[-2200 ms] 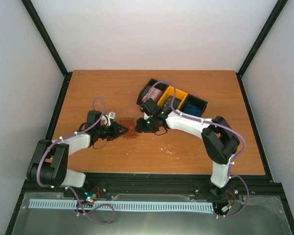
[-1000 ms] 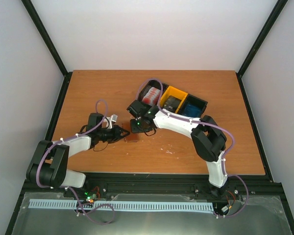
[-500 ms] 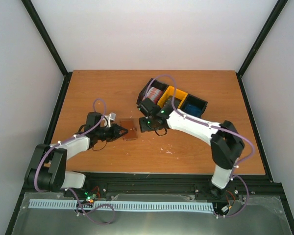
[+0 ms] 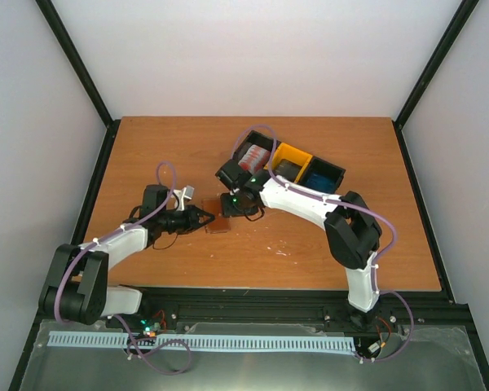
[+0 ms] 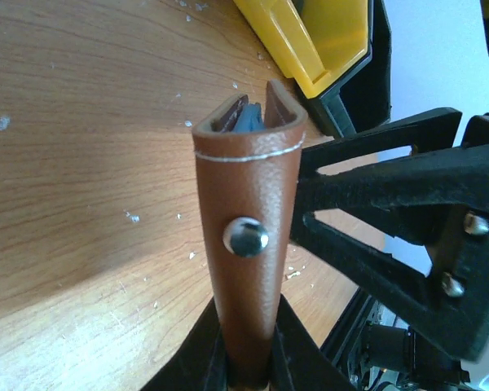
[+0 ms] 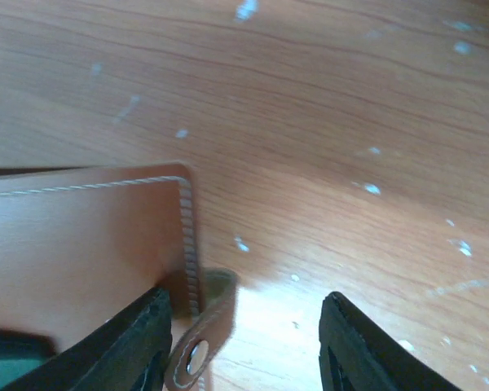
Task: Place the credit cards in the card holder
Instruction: Open the card holder at the center of the board.
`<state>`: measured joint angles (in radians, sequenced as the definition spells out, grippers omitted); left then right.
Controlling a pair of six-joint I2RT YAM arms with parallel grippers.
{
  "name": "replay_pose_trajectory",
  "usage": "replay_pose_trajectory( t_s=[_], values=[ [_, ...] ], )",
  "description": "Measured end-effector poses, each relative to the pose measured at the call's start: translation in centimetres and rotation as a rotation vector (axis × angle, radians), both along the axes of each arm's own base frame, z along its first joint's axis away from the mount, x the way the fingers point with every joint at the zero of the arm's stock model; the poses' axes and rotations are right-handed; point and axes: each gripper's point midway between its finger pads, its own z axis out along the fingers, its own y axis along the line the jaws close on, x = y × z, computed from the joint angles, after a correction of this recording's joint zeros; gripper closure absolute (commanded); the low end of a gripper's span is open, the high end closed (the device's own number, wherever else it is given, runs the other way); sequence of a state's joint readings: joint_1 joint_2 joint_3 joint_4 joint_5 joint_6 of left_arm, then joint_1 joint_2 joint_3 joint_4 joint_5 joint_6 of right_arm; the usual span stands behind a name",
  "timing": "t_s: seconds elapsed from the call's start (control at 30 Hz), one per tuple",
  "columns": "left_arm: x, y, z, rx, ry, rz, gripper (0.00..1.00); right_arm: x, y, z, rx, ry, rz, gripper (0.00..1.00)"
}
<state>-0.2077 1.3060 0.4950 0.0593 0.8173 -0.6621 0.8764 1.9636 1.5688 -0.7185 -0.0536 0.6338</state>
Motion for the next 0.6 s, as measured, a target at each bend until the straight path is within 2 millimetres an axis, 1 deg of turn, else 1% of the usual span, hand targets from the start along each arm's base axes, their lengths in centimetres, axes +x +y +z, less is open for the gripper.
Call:
replay_pose_trajectory(
  t_s=[0.17,0.27,0.37,0.53,0.6],
  values=[
    [0.0,0.0,0.0,0.001,0.003,-0.002,0.99,-0.1,-2.3,-1.1,-0.095,0.001,-0.063,0.58],
    [0.0,0.0,0.1,0.000,0.000,-0.004,0.99,-0.6,-3.2,-2.1,-0.128,0.019,-0.073,0.60],
    [0.0,0.0,0.1,0.000,-0.002,-0.006,0.99,-1.0,-3.2,-2.4,-0.124,0.035,-0.066,0.62],
    [0.0,-0.1,0.2,-0.004,-0.006,-0.015,0.99,-1.1,-1.9,-2.3,-0.058,0.049,-0.043,0.63],
    [-0.1,-0.2,0.2,-0.005,-0.007,-0.018,0.99,-1.1,-1.6,-2.5,-0.035,0.060,-0.036,0.63]
  ],
)
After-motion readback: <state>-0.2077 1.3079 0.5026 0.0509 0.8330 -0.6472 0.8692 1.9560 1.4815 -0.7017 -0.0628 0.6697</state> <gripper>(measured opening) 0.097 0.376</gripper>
